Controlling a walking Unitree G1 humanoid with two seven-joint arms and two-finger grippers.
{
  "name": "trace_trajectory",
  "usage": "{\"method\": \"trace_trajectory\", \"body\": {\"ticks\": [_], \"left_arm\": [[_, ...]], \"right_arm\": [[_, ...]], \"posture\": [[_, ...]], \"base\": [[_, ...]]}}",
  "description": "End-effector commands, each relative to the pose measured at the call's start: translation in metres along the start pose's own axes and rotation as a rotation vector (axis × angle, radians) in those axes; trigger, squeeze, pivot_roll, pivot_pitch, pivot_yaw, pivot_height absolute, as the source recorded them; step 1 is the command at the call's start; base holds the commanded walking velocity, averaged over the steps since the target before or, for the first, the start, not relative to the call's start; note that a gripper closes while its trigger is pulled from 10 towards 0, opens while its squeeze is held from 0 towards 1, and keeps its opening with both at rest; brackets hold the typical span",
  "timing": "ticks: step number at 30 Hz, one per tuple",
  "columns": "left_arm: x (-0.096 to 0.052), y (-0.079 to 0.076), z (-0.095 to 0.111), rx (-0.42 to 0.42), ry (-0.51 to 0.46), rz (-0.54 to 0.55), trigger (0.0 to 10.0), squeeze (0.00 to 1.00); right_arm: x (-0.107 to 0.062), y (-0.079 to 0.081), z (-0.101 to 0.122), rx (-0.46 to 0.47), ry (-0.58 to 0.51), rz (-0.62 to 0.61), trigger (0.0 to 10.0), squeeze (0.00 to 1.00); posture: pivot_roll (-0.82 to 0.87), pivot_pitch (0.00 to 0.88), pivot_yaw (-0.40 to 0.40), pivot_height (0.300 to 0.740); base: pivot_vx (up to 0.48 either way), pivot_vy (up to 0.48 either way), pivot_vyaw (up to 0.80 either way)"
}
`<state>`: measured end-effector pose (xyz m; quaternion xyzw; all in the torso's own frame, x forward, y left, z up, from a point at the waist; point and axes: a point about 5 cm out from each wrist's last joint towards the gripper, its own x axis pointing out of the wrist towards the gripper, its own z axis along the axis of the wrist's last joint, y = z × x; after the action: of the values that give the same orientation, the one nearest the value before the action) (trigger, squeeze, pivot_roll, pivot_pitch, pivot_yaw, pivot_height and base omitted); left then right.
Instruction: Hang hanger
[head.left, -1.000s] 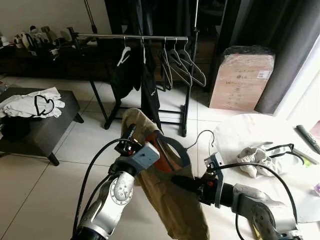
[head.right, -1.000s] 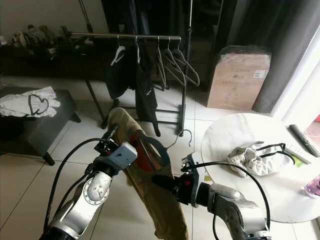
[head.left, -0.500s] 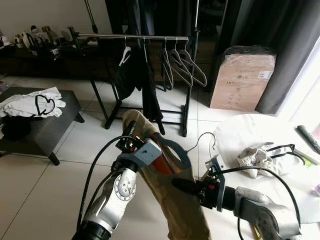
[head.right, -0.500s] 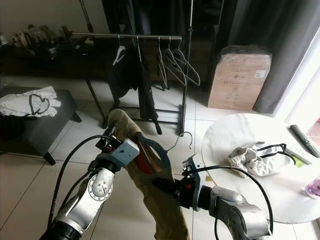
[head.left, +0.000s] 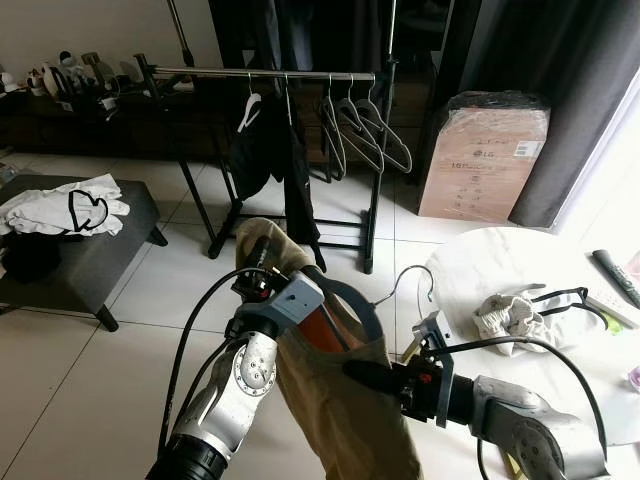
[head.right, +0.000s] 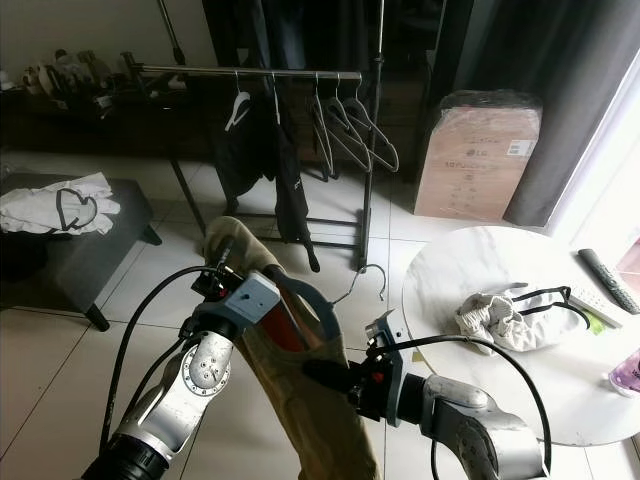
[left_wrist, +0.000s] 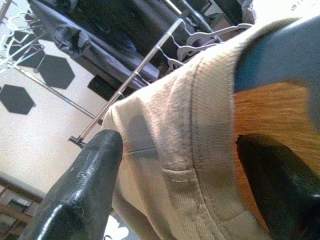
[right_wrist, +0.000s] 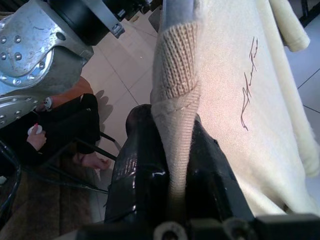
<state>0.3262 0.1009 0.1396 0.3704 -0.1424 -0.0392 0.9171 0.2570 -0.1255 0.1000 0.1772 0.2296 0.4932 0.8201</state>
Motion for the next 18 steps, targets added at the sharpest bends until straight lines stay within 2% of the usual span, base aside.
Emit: {"method": "trace_trajectory", "body": {"ticks": [1, 18], "left_arm": [[0.0021, 0.0021, -0.0028, 0.016, 0.011, 0.009, 0.0, 0.0], [0.001, 0.0049, -0.0058, 0.014, 0.024, 0.034, 0.0, 0.0]], "right_arm": [[0.0019, 0.0082, 0.0065, -0.026, -0.024, 0.052, 0.0, 0.0], [0.0005, 0.0055, 0.0063, -0.032, -0.014, 0.038, 0.0, 0.0]], "posture": [[-0.09, 0.105, 0.008, 0.74], [-0.09, 0.107, 0.007, 0.74]], "base": [[0.0, 0.0, 0.0], [0.0, 0.0, 0.0]]}}
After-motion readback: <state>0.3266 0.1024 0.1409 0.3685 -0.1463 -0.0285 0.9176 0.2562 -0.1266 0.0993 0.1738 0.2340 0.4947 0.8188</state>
